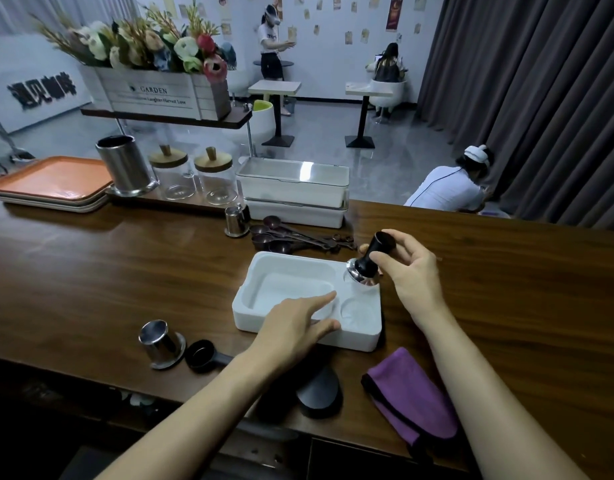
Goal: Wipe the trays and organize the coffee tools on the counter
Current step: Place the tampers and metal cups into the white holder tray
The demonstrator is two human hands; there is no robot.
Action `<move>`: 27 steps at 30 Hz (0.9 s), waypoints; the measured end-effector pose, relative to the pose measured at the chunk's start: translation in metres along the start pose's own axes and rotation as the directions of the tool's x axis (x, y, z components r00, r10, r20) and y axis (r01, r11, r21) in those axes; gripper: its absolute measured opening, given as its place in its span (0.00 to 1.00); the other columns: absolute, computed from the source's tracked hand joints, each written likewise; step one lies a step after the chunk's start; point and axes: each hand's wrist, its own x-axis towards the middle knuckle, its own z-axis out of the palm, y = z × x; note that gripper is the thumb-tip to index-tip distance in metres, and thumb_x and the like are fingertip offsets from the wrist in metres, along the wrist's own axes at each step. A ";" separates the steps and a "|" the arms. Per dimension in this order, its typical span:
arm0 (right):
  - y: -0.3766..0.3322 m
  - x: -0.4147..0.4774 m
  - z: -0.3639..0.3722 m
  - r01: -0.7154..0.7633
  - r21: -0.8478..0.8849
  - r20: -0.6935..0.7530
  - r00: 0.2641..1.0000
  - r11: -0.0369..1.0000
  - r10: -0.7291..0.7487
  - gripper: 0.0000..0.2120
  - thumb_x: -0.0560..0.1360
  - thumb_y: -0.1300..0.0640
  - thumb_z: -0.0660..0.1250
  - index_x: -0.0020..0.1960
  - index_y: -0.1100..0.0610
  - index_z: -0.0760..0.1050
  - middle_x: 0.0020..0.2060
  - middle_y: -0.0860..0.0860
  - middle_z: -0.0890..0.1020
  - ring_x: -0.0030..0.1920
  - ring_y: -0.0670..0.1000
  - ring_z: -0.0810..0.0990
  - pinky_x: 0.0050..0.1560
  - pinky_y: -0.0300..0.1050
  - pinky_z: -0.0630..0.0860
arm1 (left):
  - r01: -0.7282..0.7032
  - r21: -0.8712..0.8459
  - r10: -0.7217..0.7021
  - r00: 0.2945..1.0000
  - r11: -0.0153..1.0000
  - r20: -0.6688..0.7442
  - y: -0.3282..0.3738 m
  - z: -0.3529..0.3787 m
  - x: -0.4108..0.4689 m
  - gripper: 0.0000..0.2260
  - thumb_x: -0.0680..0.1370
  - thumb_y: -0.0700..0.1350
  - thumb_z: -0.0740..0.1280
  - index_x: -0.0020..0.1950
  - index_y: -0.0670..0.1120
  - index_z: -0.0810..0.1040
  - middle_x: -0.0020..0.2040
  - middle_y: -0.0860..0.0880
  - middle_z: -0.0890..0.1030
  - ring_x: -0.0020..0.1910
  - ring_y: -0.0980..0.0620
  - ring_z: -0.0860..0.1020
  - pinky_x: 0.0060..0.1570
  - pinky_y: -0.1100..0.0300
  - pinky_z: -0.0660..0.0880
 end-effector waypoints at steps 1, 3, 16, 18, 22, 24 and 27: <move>0.001 0.002 0.003 0.002 -0.017 0.007 1.000 1.000 -0.002 0.20 0.72 0.70 0.73 0.63 0.60 0.78 0.54 0.53 0.86 0.58 0.47 0.83 0.60 0.42 0.78 | 0.002 0.009 -0.002 1.000 1.000 0.002 0.000 0.000 0.000 0.26 0.78 0.59 0.69 0.76 0.58 0.72 0.71 0.53 0.77 0.70 0.51 0.74 0.68 0.55 0.69; 0.001 0.003 0.007 0.011 -0.064 0.013 1.000 0.998 -0.010 0.20 0.72 0.70 0.74 0.62 0.60 0.79 0.53 0.52 0.86 0.56 0.44 0.83 0.59 0.38 0.78 | 0.003 0.020 -0.003 1.000 1.000 0.001 0.001 0.002 0.000 0.24 0.79 0.58 0.69 0.74 0.56 0.73 0.71 0.54 0.78 0.70 0.50 0.73 0.69 0.56 0.68; 0.006 -0.003 0.016 0.045 -0.297 0.064 0.998 0.954 -0.027 0.16 0.73 0.62 0.75 0.58 0.50 0.81 0.41 0.34 0.83 0.45 0.33 0.81 0.49 0.27 0.75 | -0.021 0.060 0.019 0.999 0.998 0.043 -0.004 0.005 0.003 0.22 0.81 0.59 0.66 0.74 0.57 0.74 0.76 0.59 0.70 0.78 0.45 0.65 0.78 0.54 0.58; 0.005 -0.003 0.015 0.054 -0.320 0.074 0.997 0.946 -0.032 0.15 0.73 0.61 0.75 0.59 0.50 0.81 0.43 0.38 0.85 0.47 0.34 0.82 0.50 0.29 0.76 | -0.016 0.075 0.012 0.999 0.997 0.050 -0.002 0.004 0.003 0.22 0.81 0.59 0.65 0.75 0.58 0.73 0.76 0.59 0.69 0.78 0.44 0.63 0.76 0.54 0.58; 0.009 -0.003 0.013 0.080 -0.398 0.100 0.994 0.914 -0.043 0.15 0.74 0.55 0.74 0.58 0.43 0.78 0.45 0.41 0.85 0.49 0.42 0.84 0.56 0.47 0.81 | -0.008 0.096 0.001 0.998 0.995 0.067 0.001 0.002 0.002 0.22 0.82 0.59 0.65 0.76 0.58 0.71 0.77 0.59 0.68 0.79 0.44 0.60 0.74 0.56 0.59; 0.013 -0.002 0.014 0.087 -0.411 0.092 0.994 0.908 -0.054 0.16 0.73 0.55 0.74 0.59 0.43 0.77 0.46 0.42 0.85 0.50 0.44 0.84 0.56 0.51 0.81 | -0.003 0.093 -0.003 0.998 0.996 0.067 0.001 0.002 0.002 0.22 0.81 0.59 0.65 0.76 0.58 0.72 0.76 0.59 0.68 0.80 0.44 0.60 0.75 0.54 0.59; 0.020 -0.002 0.015 0.068 -0.408 0.083 0.996 0.911 -0.037 0.16 0.74 0.55 0.75 0.60 0.47 0.78 0.49 0.41 0.85 0.52 0.42 0.83 0.57 0.50 0.80 | 0.000 0.081 -0.005 0.998 0.997 0.056 -0.001 0.004 0.002 0.22 0.81 0.60 0.65 0.75 0.59 0.72 0.76 0.60 0.69 0.80 0.44 0.59 0.75 0.52 0.59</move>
